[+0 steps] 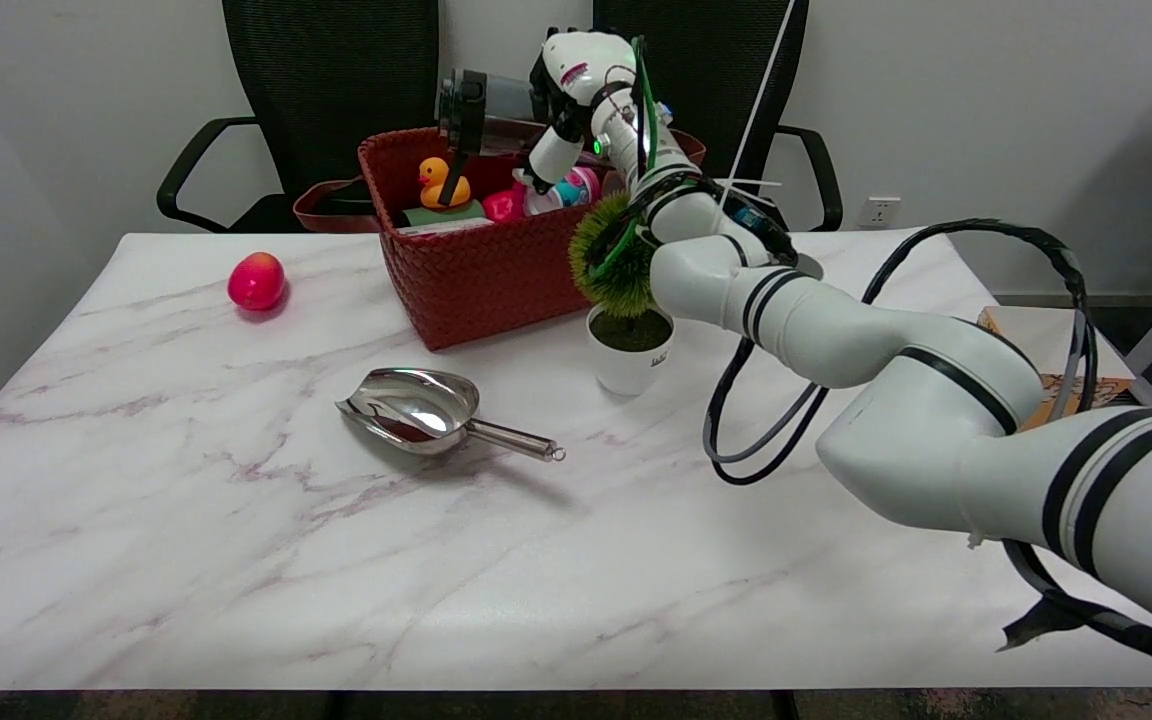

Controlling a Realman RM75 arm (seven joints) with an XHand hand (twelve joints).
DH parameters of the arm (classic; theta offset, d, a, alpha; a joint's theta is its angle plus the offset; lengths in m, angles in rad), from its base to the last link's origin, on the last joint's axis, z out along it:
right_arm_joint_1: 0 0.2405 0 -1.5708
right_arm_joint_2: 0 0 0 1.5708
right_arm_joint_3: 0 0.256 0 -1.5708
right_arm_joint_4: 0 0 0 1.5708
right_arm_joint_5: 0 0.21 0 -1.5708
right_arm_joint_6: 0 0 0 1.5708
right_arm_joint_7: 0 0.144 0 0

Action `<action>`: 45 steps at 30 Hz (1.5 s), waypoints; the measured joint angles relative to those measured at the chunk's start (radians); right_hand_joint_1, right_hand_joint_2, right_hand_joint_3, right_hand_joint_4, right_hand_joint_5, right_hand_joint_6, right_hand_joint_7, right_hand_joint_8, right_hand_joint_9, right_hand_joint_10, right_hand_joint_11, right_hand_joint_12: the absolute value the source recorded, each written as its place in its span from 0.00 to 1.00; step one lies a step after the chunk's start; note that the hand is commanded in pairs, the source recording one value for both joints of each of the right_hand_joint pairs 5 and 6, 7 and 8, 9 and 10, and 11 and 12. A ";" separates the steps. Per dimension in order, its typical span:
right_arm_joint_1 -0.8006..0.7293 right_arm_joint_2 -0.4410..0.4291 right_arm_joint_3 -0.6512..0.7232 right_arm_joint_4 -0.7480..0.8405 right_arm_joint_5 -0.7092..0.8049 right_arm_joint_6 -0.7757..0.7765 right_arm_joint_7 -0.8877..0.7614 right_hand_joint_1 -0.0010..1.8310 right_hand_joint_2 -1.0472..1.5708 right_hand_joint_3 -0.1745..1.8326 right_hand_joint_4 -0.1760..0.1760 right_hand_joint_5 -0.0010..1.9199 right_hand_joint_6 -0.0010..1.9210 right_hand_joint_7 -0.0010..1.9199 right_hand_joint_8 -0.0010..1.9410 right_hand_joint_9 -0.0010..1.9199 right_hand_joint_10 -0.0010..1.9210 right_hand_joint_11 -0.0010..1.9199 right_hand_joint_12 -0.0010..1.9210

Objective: Place the black cup into the brown storage basket.

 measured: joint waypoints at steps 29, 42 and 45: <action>-0.006 -0.022 -0.006 -0.008 -0.001 -0.037 -0.025 0.59 0.14 0.37 0.50 0.01 0.01 0.10 0.10 0.03 0.03 0.00 0.00; -0.021 -0.010 0.025 0.046 0.002 -0.051 -0.029 0.59 0.25 0.33 0.50 0.07 0.07 0.34 0.33 0.27 0.27 0.11 0.11; -0.032 0.000 0.047 0.081 0.004 -0.051 -0.029 0.61 0.28 0.40 0.50 0.11 0.11 0.43 0.43 0.37 0.37 0.20 0.20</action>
